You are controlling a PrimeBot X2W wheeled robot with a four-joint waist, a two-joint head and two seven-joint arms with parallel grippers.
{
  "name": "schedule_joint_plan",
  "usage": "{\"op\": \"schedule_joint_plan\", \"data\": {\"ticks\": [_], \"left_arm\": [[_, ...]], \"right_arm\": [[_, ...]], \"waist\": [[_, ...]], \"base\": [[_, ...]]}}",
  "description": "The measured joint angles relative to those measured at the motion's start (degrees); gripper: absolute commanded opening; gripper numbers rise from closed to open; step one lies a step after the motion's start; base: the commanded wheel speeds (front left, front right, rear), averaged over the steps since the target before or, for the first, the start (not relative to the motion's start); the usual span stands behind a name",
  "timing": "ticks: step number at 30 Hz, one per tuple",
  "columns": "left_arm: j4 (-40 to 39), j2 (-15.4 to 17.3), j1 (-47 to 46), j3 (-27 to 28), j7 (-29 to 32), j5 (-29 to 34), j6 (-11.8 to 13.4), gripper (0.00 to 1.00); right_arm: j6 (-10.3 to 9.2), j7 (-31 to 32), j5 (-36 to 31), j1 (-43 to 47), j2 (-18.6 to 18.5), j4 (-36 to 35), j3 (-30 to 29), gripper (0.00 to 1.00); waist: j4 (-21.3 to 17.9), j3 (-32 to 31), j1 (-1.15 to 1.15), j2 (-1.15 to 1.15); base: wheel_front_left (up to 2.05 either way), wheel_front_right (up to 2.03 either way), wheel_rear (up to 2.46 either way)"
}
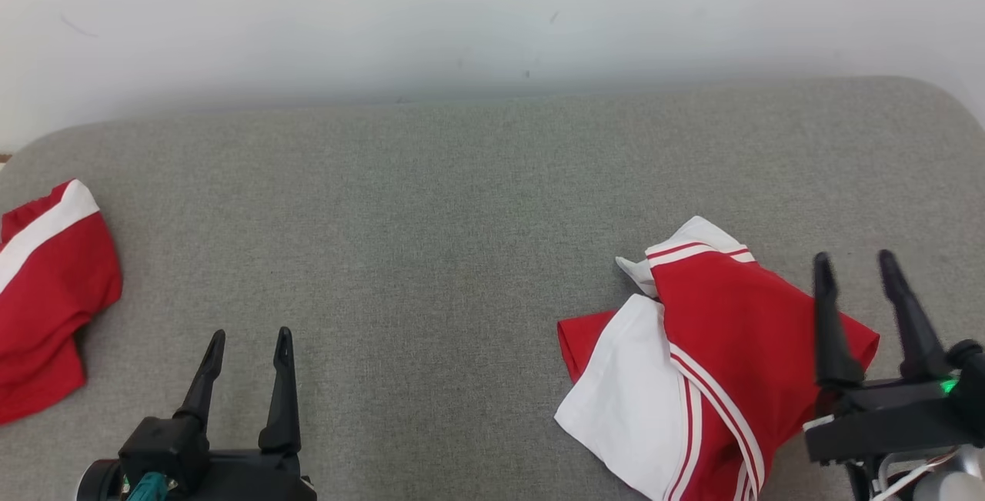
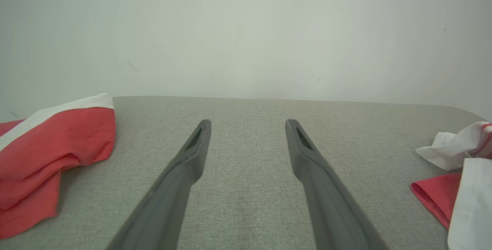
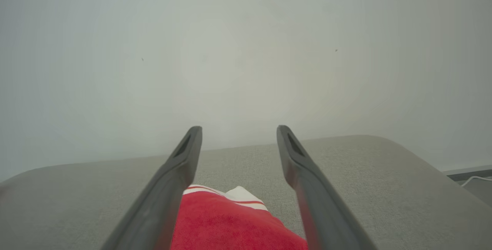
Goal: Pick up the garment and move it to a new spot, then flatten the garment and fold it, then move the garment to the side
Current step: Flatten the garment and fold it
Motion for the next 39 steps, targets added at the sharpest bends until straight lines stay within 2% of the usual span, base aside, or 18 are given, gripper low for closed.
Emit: {"op": "schedule_joint_plan", "data": {"ticks": [5, 11, 31, 35, 36, 37, 39], "left_arm": [[-0.34, 0.31, 1.22, 0.05, 0.09, -0.18, 0.4, 1.0], [-0.51, 0.87, 2.97, 0.36, 0.18, -0.52, 0.97, 1.0], [-0.51, 1.54, 4.19, -2.1, 1.44, -0.25, 0.9, 1.0], [-0.04, 0.24, 2.35, -5.9, 2.66, 0.07, -1.47, 1.0], [0.41, -0.35, 1.62, -7.45, 3.0, 0.12, -2.46, 1.0], [1.49, -2.09, 0.25, -10.63, 3.94, 0.1, -4.61, 1.0], [3.42, -3.94, -1.19, -14.06, 5.09, 0.47, -6.73, 1.0]], "right_arm": [[0.0, 2.66, -2.09, 2.43, -0.66, -2.57, 5.04, 1.0], [0.0, 4.15, -2.83, 5.55, -0.82, -3.52, 7.4, 1.0], [0.0, 5.66, -3.27, 8.1, 0.19, -4.1, 7.66, 1.0], [0.0, 5.98, -3.27, 8.29, 0.21, -4.49, 7.22, 1.0], [0.0, 6.08, -3.26, 8.31, 0.19, -4.58, 6.98, 1.0], [0.0, 6.12, -3.26, 8.3, 0.13, -4.69, 6.64, 1.0], [0.0, 6.15, -3.24, 8.28, 0.11, -4.74, 6.61, 1.0]], "waist": [[0.02, -1.37, 0.0, 0.0], [0.11, -2.78, 0.0, 0.0], [0.88, -4.24, 0.01, 0.0], [1.22, -3.79, 0.0, 0.0], [1.25, -3.59, 0.01, 0.0], [1.19, -3.15, 0.01, 0.0], [0.89, -2.69, 0.01, 0.0]], "base": [[0.0, 0.0, 0.0], [0.0, 0.0, 0.0], [0.0, 0.0, 0.0], [0.0, 0.0, 0.0], [0.0, 0.0, 0.0], [0.0, 0.0, 0.0], [0.0, 0.0, 0.0]]}}
